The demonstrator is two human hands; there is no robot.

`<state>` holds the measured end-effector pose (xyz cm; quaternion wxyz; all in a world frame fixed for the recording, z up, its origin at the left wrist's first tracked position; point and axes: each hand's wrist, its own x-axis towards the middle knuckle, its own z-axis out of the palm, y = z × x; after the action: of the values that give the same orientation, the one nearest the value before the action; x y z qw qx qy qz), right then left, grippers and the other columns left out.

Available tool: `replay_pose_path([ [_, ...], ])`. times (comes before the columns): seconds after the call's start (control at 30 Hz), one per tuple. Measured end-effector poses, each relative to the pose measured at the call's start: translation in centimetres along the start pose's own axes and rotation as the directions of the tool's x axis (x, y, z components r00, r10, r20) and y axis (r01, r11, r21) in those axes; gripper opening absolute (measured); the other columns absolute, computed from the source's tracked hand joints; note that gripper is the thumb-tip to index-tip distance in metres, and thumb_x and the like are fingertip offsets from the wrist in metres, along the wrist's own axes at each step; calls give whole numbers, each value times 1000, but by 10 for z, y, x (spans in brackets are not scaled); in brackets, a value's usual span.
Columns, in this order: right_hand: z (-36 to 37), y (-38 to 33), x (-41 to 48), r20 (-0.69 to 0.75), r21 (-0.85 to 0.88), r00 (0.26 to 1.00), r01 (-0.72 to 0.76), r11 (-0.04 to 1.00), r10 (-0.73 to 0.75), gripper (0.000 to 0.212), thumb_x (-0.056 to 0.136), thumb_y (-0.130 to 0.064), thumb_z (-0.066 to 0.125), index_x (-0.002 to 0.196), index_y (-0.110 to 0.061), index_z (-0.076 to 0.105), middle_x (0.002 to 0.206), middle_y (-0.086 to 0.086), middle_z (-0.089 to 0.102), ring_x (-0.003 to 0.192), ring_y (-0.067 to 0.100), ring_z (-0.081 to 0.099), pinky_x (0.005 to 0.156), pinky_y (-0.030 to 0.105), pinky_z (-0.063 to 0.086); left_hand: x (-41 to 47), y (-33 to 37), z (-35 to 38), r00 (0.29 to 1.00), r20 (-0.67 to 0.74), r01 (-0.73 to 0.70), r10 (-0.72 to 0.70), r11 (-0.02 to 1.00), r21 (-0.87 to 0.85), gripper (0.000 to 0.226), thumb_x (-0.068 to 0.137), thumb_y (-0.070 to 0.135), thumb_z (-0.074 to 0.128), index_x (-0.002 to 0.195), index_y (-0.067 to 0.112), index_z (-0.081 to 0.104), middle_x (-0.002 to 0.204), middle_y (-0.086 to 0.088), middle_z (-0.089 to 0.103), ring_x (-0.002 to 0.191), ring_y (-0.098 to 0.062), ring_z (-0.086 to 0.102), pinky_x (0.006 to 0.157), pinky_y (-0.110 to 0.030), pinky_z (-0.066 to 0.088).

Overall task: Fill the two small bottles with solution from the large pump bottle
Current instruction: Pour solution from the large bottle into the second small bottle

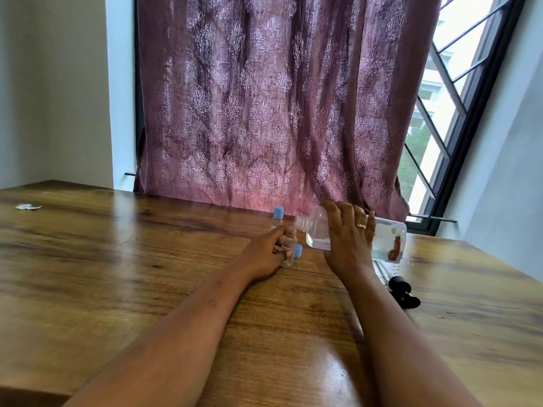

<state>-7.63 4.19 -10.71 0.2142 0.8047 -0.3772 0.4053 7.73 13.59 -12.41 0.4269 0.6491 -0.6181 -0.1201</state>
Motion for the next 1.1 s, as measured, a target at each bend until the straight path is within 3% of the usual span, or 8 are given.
replay_pose_path([
  [0.3,-3,-1,1,-40,11,999,3,1000,-3,100,46,11,67,128,-32,29,123,4,47,120,24,25,113,53,17,0,1,1,1000,-9,14,-13,999,31,46,89,16,57,132,27,44,108,7,56,87,-9,56,83,-22,41],
  [0.5,-3,-1,1,-55,11,998,7,1000,-6,100,47,12,65,128,-34,30,124,2,45,122,25,24,114,54,17,0,2,0,1000,-11,11,-11,1000,26,44,89,19,59,130,29,46,104,10,54,92,-9,56,84,-23,41],
  [0.67,-2,-2,2,-83,-12,996,20,1000,-21,100,45,12,67,128,-32,33,123,1,44,122,24,26,113,55,19,1,-1,1,1000,-26,13,-12,1000,19,42,87,19,61,124,33,50,103,10,57,100,-12,58,95,-32,48],
  [1.1,-3,-3,3,-59,-32,998,17,999,-19,101,46,13,67,130,-33,32,127,4,47,126,26,25,114,49,5,1,0,-1,1000,-18,25,-25,999,20,46,88,19,60,130,34,47,103,10,51,98,-12,54,95,-29,45],
])
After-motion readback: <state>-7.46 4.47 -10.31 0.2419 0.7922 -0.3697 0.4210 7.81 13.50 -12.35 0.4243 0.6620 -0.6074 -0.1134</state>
